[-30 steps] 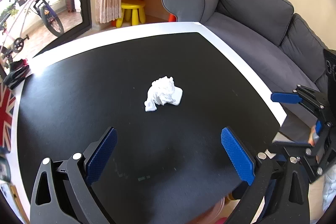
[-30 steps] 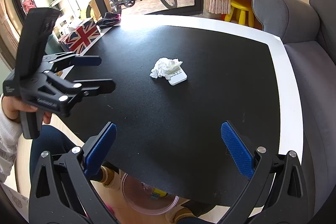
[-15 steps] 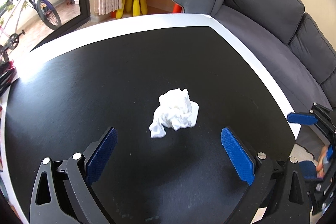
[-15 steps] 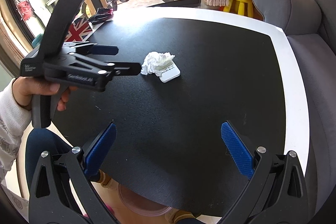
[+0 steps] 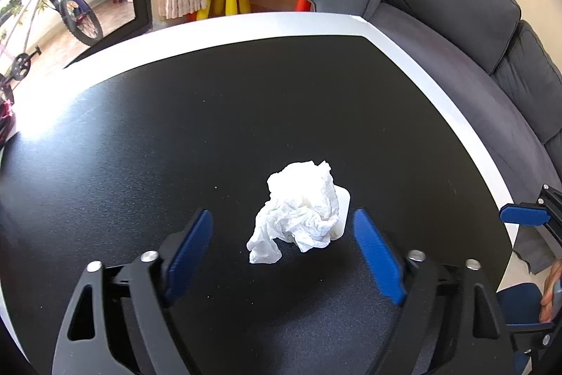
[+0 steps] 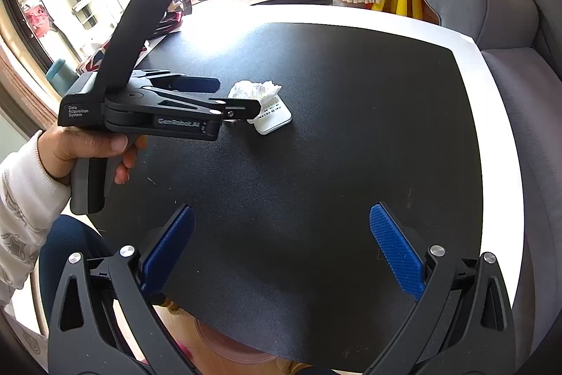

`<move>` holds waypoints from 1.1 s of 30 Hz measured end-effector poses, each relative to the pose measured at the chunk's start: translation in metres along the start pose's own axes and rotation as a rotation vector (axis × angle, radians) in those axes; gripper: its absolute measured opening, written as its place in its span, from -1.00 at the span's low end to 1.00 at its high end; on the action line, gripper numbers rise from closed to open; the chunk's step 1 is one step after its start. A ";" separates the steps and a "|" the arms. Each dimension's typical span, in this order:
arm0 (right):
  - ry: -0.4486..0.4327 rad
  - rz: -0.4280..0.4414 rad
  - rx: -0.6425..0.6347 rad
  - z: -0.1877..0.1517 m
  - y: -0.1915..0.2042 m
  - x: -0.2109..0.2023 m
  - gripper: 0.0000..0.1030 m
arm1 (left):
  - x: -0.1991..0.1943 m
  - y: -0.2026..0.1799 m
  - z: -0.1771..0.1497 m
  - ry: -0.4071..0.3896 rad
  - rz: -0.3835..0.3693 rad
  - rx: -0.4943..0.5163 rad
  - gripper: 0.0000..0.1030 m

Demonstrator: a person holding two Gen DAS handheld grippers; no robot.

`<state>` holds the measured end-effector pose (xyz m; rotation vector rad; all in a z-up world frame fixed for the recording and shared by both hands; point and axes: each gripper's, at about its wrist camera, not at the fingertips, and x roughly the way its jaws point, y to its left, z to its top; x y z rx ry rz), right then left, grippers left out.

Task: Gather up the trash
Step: 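Lower the left gripper onto the crumpled white tissue and grasp it, then lift the tissue with the left gripper while the right gripper reaches the white packet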

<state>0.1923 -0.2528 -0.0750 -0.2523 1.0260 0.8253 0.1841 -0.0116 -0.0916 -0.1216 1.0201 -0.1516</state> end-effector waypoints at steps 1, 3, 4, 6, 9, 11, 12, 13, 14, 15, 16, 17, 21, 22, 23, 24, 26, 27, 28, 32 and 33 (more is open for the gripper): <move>0.000 0.000 0.000 0.000 -0.001 0.000 0.90 | 0.001 0.000 0.000 0.003 0.001 0.003 0.30; 0.000 0.001 0.002 0.001 -0.001 0.001 0.90 | 0.003 -0.001 -0.001 0.012 0.010 0.012 -0.04; 0.000 0.001 0.002 0.000 -0.001 0.001 0.90 | 0.004 -0.002 -0.001 0.017 0.013 0.014 -0.21; 0.001 0.001 0.001 -0.001 -0.001 0.001 0.90 | 0.003 -0.002 -0.003 0.021 0.013 0.017 -0.47; 0.001 0.000 0.003 -0.001 -0.001 0.002 0.90 | 0.002 -0.002 -0.005 0.019 0.022 0.020 -0.71; 0.001 0.001 0.003 -0.001 -0.001 0.002 0.90 | 0.000 -0.002 -0.007 0.018 0.019 0.021 -0.76; 0.001 0.001 0.003 0.000 -0.001 0.003 0.90 | -0.002 -0.002 -0.007 0.016 0.021 0.023 -0.76; 0.000 0.001 0.003 0.000 -0.001 0.003 0.90 | -0.003 -0.001 -0.007 0.014 0.020 0.022 -0.77; 0.000 0.002 0.003 0.000 -0.001 0.003 0.90 | -0.004 -0.001 -0.008 0.011 0.019 0.021 -0.77; -0.001 0.001 0.002 0.000 0.000 0.004 0.90 | -0.007 -0.001 -0.009 0.007 0.019 0.020 -0.77; -0.001 0.001 0.001 0.001 0.000 0.004 0.90 | -0.009 -0.001 -0.010 0.004 0.020 0.020 -0.77; -0.002 0.001 0.000 0.002 0.000 0.004 0.90 | -0.011 0.000 -0.010 0.001 0.020 0.020 -0.77; -0.005 0.002 -0.011 0.007 0.002 0.006 0.90 | -0.019 0.002 -0.009 -0.010 0.024 0.018 -0.77; -0.006 0.003 -0.016 0.009 0.003 0.007 0.90 | -0.022 0.002 -0.008 -0.012 0.025 0.018 -0.77; -0.006 0.005 -0.019 0.010 0.003 0.008 0.90 | -0.024 0.002 -0.008 -0.015 0.026 0.018 -0.77; -0.005 0.006 -0.024 0.013 0.004 0.009 0.90 | -0.027 0.002 -0.009 -0.018 0.026 0.017 -0.77; -0.002 0.007 -0.039 0.018 0.006 0.013 0.90 | -0.033 0.003 -0.010 -0.023 0.028 0.016 -0.77; -0.002 0.007 -0.046 0.021 0.007 0.014 0.90 | -0.035 0.004 -0.010 -0.024 0.028 0.016 -0.77; -0.002 0.007 -0.055 0.024 0.007 0.016 0.90 | -0.037 0.005 -0.011 -0.025 0.029 0.014 -0.77; 0.007 0.009 -0.081 0.037 0.009 0.027 0.90 | -0.045 0.008 -0.013 -0.032 0.030 0.005 -0.77; 0.010 0.010 -0.085 0.040 0.010 0.030 0.90 | -0.047 0.010 -0.014 -0.033 0.031 0.003 -0.77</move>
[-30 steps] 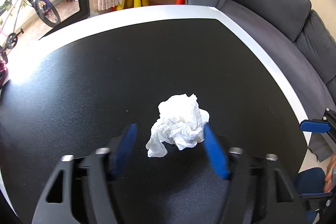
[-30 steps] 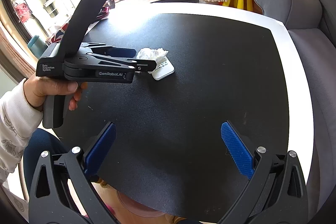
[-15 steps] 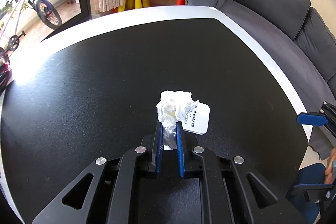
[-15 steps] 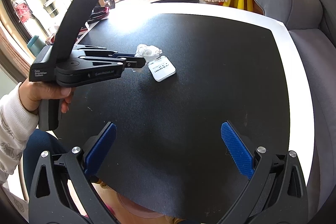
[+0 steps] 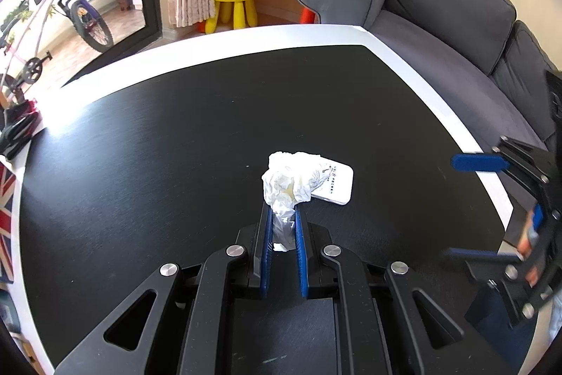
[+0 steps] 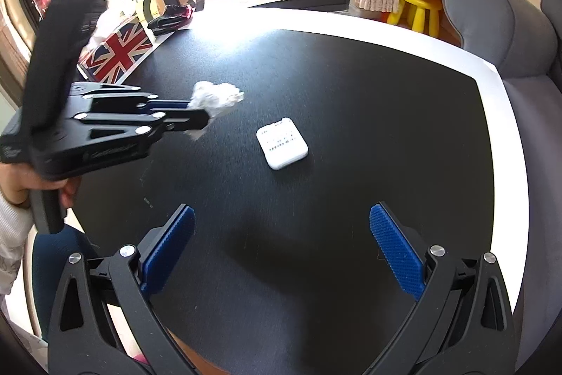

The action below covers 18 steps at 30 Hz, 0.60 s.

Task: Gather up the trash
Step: 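Lift the tissue with the left gripper while the right gripper reaches the white packet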

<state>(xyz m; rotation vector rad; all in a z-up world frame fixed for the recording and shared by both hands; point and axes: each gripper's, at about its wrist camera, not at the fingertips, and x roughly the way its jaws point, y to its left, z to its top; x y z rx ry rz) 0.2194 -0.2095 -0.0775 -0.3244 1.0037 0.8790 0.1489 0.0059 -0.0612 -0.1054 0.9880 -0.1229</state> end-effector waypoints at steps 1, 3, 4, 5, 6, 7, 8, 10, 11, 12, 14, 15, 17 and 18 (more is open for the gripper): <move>0.005 0.002 -0.005 0.004 0.000 0.004 0.90 | -0.001 0.001 0.000 -0.001 0.001 -0.002 -0.77; 0.018 0.003 -0.021 0.011 0.000 0.011 0.90 | -0.002 0.004 0.000 -0.003 0.002 -0.006 -0.77; 0.023 0.005 -0.029 0.015 0.000 0.015 0.90 | -0.003 0.005 0.000 -0.003 0.002 -0.009 -0.77; 0.029 0.004 -0.041 0.019 0.000 0.019 0.90 | -0.003 0.006 0.000 -0.002 0.001 -0.010 -0.77; 0.034 0.004 -0.051 0.022 0.000 0.021 0.90 | -0.003 0.008 0.000 -0.001 0.001 -0.012 -0.77; 0.040 0.005 -0.063 0.024 0.001 0.024 0.90 | -0.003 0.009 0.000 -0.001 0.001 -0.013 -0.77; 0.049 0.010 -0.082 0.029 0.001 0.029 0.90 | -0.003 0.009 0.000 -0.001 -0.001 -0.015 -0.77; 0.066 0.013 -0.112 0.034 0.002 0.036 0.90 | -0.003 0.011 -0.001 -0.003 -0.001 -0.019 -0.77; 0.079 0.012 -0.130 0.037 0.003 0.041 0.90 | -0.003 0.012 -0.001 -0.004 -0.003 -0.021 -0.77; 0.089 0.014 -0.144 0.039 0.003 0.046 0.90 | -0.003 0.012 -0.003 -0.004 -0.004 -0.023 -0.77; 0.103 0.015 -0.170 0.042 0.004 0.054 0.90 | -0.003 0.014 -0.004 -0.004 -0.005 -0.027 -0.77; 0.108 0.014 -0.180 0.042 0.004 0.058 0.90 | -0.002 0.016 -0.005 -0.004 -0.006 -0.029 -0.77; 0.118 0.011 -0.199 0.044 0.004 0.066 0.90 | -0.002 0.017 -0.006 -0.004 -0.005 -0.033 -0.77; 0.126 0.012 -0.209 0.045 0.005 0.071 0.90 | -0.001 0.019 -0.007 -0.003 -0.005 -0.035 -0.77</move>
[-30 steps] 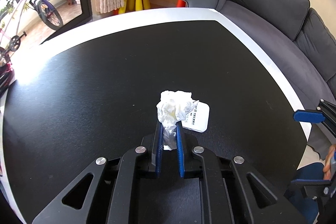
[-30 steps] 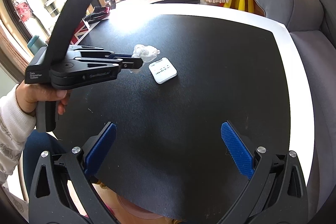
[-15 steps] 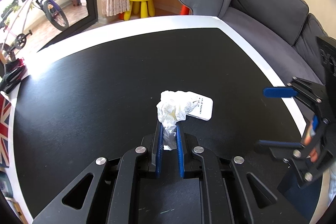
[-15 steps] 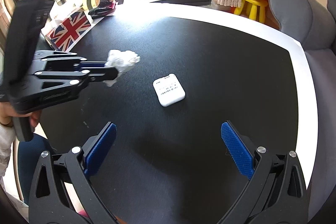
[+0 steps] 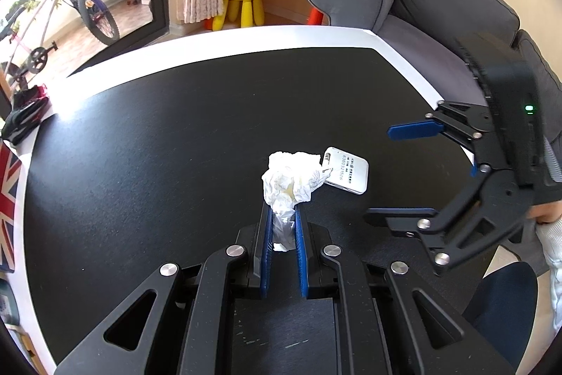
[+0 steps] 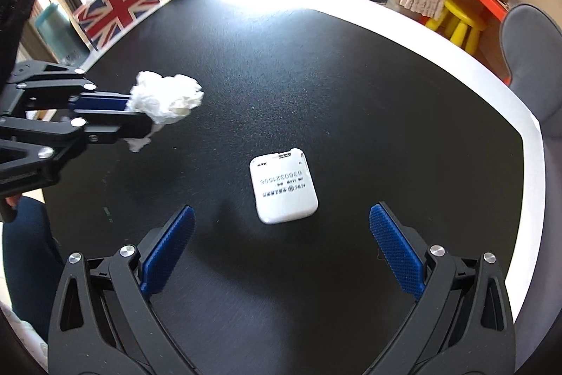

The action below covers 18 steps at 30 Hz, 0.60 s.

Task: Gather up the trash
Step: 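Lift the tissue with the left gripper while the right gripper reaches the white packet, then grasp the white packet with the right gripper and lift it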

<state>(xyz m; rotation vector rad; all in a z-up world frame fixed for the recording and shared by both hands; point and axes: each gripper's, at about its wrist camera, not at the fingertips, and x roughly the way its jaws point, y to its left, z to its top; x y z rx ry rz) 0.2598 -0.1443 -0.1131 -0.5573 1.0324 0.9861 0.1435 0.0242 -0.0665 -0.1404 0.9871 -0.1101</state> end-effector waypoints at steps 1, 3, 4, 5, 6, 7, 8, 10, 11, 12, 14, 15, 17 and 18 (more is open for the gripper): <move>0.004 0.000 -0.006 0.001 0.000 0.003 0.90 | 0.000 0.001 -0.001 0.001 0.000 -0.002 -0.77; 0.012 0.004 -0.015 0.004 0.000 0.009 0.90 | 0.001 0.003 -0.002 0.001 -0.002 -0.006 -0.77; 0.016 0.003 -0.018 0.005 0.001 0.012 0.90 | 0.001 0.004 -0.003 0.001 -0.002 -0.007 -0.77; 0.019 -0.001 -0.020 0.005 0.001 0.014 0.90 | 0.002 0.004 -0.004 0.002 -0.002 -0.008 -0.77; 0.021 -0.002 -0.021 0.006 0.001 0.016 0.89 | 0.002 0.005 -0.004 0.002 -0.004 -0.011 -0.77; 0.024 0.000 -0.021 0.006 0.000 0.018 0.85 | 0.003 0.006 -0.005 0.002 -0.005 -0.013 -0.77; 0.028 -0.001 -0.022 0.006 0.000 0.019 0.72 | 0.003 0.007 -0.005 0.002 -0.005 -0.014 -0.77; 0.040 -0.012 -0.028 0.007 0.000 0.022 0.52 | 0.004 0.008 -0.006 0.002 -0.006 -0.017 -0.77; 0.042 -0.012 -0.030 0.007 0.000 0.023 0.46 | 0.004 0.008 -0.006 0.002 -0.007 -0.018 -0.77; 0.039 -0.013 -0.033 0.007 -0.001 0.023 0.42 | 0.005 0.008 -0.006 0.002 -0.009 -0.019 -0.77; 0.032 -0.014 -0.034 0.007 -0.002 0.022 0.29 | 0.005 0.008 -0.007 0.002 -0.009 -0.020 -0.77; 0.029 -0.019 -0.037 0.007 -0.002 0.021 0.20 | 0.005 0.009 -0.007 0.002 -0.010 -0.021 -0.77; 0.022 -0.017 -0.042 0.008 -0.001 0.021 0.05 | 0.006 0.008 -0.008 0.003 -0.010 -0.022 -0.77; 0.017 -0.017 -0.045 0.007 0.001 0.020 -0.09 | 0.006 0.008 -0.009 0.004 -0.010 -0.023 -0.77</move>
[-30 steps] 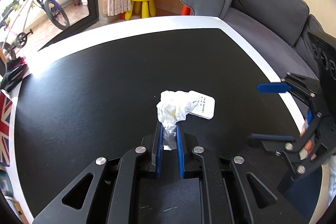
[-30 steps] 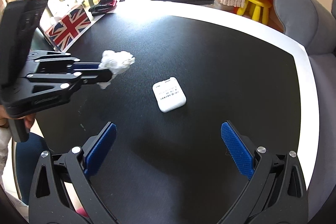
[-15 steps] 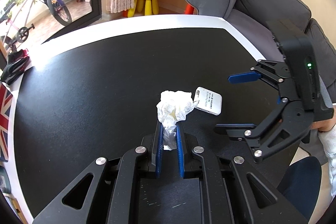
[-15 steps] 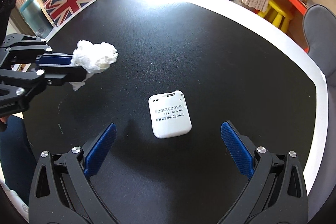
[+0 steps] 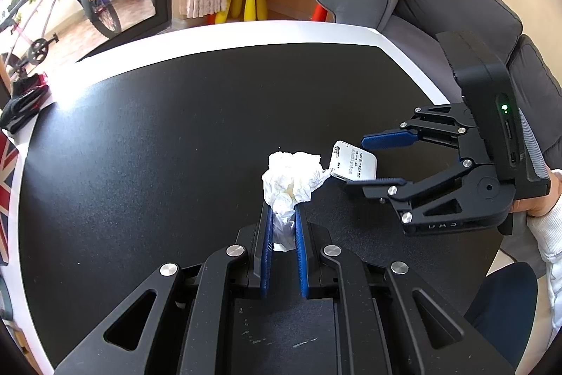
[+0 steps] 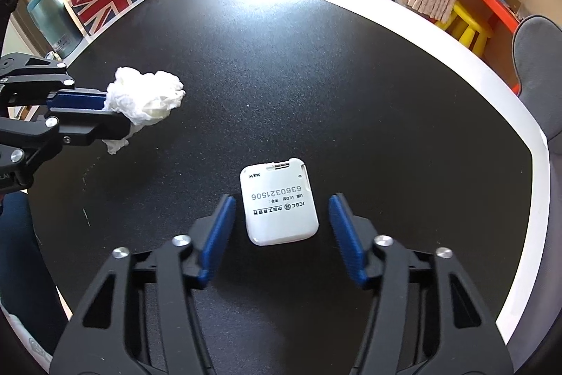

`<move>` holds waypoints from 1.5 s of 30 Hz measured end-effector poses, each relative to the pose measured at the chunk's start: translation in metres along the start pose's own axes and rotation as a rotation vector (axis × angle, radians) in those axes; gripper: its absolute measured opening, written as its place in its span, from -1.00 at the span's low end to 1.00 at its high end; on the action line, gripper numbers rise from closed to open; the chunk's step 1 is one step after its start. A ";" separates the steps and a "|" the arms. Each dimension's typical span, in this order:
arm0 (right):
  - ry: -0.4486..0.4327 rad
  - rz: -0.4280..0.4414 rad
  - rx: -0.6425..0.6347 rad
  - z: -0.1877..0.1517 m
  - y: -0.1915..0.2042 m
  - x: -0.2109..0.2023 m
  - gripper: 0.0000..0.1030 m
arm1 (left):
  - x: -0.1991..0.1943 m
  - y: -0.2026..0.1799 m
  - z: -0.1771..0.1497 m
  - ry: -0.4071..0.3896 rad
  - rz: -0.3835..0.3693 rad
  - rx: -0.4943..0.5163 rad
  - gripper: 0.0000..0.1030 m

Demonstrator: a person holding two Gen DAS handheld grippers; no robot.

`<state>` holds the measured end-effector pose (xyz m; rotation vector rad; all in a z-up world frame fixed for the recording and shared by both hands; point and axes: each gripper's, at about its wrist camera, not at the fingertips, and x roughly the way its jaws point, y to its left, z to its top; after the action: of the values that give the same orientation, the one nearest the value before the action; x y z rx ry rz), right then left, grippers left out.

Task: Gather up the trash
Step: 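Grasp the white packet with the right gripper and lift it, then carry the packet and tissue over the pink bin and open the right gripper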

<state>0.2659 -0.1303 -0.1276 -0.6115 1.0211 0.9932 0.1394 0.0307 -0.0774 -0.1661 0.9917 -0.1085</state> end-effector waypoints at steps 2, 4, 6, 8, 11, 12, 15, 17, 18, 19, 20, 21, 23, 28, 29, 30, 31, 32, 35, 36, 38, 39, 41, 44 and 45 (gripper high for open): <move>-0.010 -0.005 -0.014 -0.001 0.004 -0.001 -0.20 | 0.000 -0.001 -0.001 0.001 0.001 0.001 -0.77; -0.016 -0.015 -0.012 -0.002 0.005 -0.003 -0.21 | -0.001 -0.002 -0.002 0.001 0.001 0.002 -0.77; -0.019 -0.017 -0.002 -0.003 0.007 -0.004 -0.21 | -0.002 -0.003 -0.004 0.001 0.002 0.003 -0.77; -0.031 -0.017 0.010 -0.005 0.008 -0.008 -0.21 | -0.004 -0.005 -0.006 0.000 0.002 0.007 -0.77; -0.058 -0.012 0.046 -0.010 0.011 -0.021 -0.21 | -0.011 -0.008 -0.008 -0.006 0.001 0.011 -0.77; -0.066 -0.011 0.063 -0.013 0.013 -0.027 -0.21 | -0.014 -0.010 -0.009 -0.010 -0.001 0.013 -0.77; -0.088 -0.023 0.093 -0.026 0.021 -0.047 -0.21 | -0.024 -0.018 -0.015 -0.019 -0.005 0.025 -0.77; -0.102 -0.031 0.110 -0.035 0.027 -0.061 -0.21 | -0.032 -0.023 -0.020 -0.025 -0.005 0.033 -0.77; -0.111 -0.033 0.119 -0.040 0.030 -0.069 -0.21 | -0.037 -0.026 -0.024 -0.030 -0.006 0.037 -0.77; -0.119 -0.033 0.126 -0.044 0.033 -0.076 -0.21 | -0.043 -0.029 -0.027 -0.035 -0.009 0.040 -0.77; -0.129 -0.038 0.131 -0.050 0.037 -0.084 -0.21 | -0.048 -0.032 -0.030 -0.041 -0.010 0.043 -0.77; -0.139 -0.041 0.134 -0.055 0.041 -0.092 -0.21 | -0.053 -0.035 -0.034 -0.045 -0.011 0.045 -0.77; -0.159 -0.043 0.142 -0.065 0.048 -0.107 -0.21 | -0.062 -0.042 -0.041 -0.051 -0.012 0.054 -0.77; -0.205 -0.038 0.156 -0.091 0.068 -0.144 -0.21 | -0.085 -0.059 -0.061 -0.071 -0.026 0.070 -0.77; -0.210 -0.040 0.157 -0.095 0.071 -0.149 -0.21 | -0.088 -0.061 -0.064 -0.074 -0.028 0.074 -0.77; -0.218 -0.039 0.158 -0.101 0.076 -0.155 -0.21 | -0.092 -0.065 -0.069 -0.078 -0.030 0.078 -0.77; -0.224 -0.036 0.159 -0.105 0.080 -0.160 -0.21 | -0.095 -0.068 -0.072 -0.080 -0.032 0.082 -0.77; -0.229 -0.033 0.157 -0.110 0.084 -0.165 -0.21 | -0.100 -0.073 -0.078 -0.083 -0.033 0.089 -0.77; -0.236 -0.029 0.145 -0.125 0.098 -0.175 -0.21 | -0.107 -0.082 -0.090 -0.087 -0.039 0.101 -0.77; -0.239 -0.023 0.142 -0.132 0.104 -0.178 -0.21 | -0.109 -0.086 -0.096 -0.087 -0.041 0.106 -0.77; -0.243 -0.014 0.146 -0.142 0.112 -0.183 -0.21 | -0.110 -0.090 -0.104 -0.082 -0.041 0.112 -0.77; -0.244 -0.009 0.148 -0.147 0.115 -0.184 -0.21 | -0.110 -0.092 -0.109 -0.077 -0.042 0.112 -0.77; -0.246 -0.002 0.153 -0.156 0.121 -0.186 -0.21 | -0.110 -0.095 -0.118 -0.071 -0.046 0.111 -0.77; -0.241 0.007 0.162 -0.173 0.129 -0.189 -0.21 | -0.112 -0.099 -0.130 -0.062 -0.058 0.103 -0.77; -0.238 0.006 0.162 -0.178 0.131 -0.189 -0.21 | -0.113 -0.101 -0.135 -0.057 -0.064 0.104 -0.77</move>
<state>0.0430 -0.2885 -0.0294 -0.3476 0.8819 0.9529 -0.0369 -0.0618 -0.0382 -0.1050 0.9218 -0.2118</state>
